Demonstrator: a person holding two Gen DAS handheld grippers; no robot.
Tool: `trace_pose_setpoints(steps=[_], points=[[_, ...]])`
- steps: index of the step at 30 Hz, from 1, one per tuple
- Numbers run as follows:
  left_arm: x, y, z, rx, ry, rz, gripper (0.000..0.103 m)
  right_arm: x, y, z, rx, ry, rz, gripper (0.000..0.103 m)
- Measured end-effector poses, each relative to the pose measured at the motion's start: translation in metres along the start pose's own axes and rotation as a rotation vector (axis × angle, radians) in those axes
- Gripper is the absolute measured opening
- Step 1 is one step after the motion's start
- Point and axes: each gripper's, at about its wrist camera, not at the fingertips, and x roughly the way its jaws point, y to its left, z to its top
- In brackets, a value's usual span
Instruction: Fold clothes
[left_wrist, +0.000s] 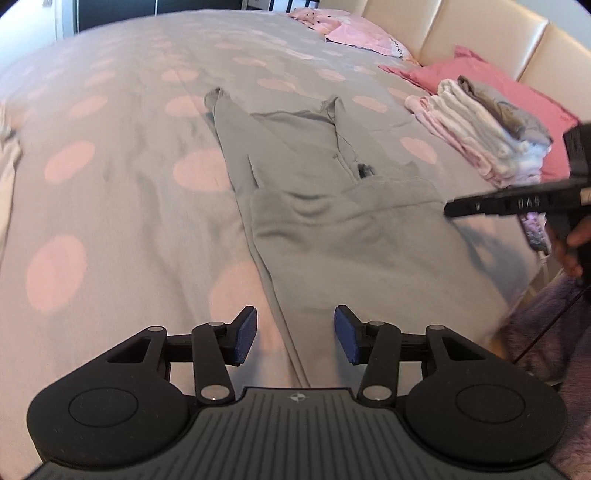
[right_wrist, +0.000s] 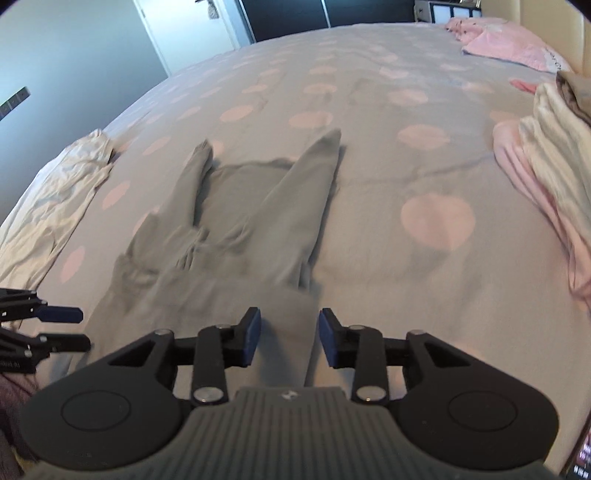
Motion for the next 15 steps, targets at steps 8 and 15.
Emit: trace_pose_setpoints(steps=[8,15], points=[[0.004,0.000,-0.020,-0.075,0.064,-0.103,0.021,-0.011,-0.002,-0.044,0.080,0.145,0.093,0.037],[-0.007,-0.010,-0.020,-0.039,0.044,-0.141,0.005,-0.028,0.006,-0.045,0.052,0.111,0.150,0.007]])
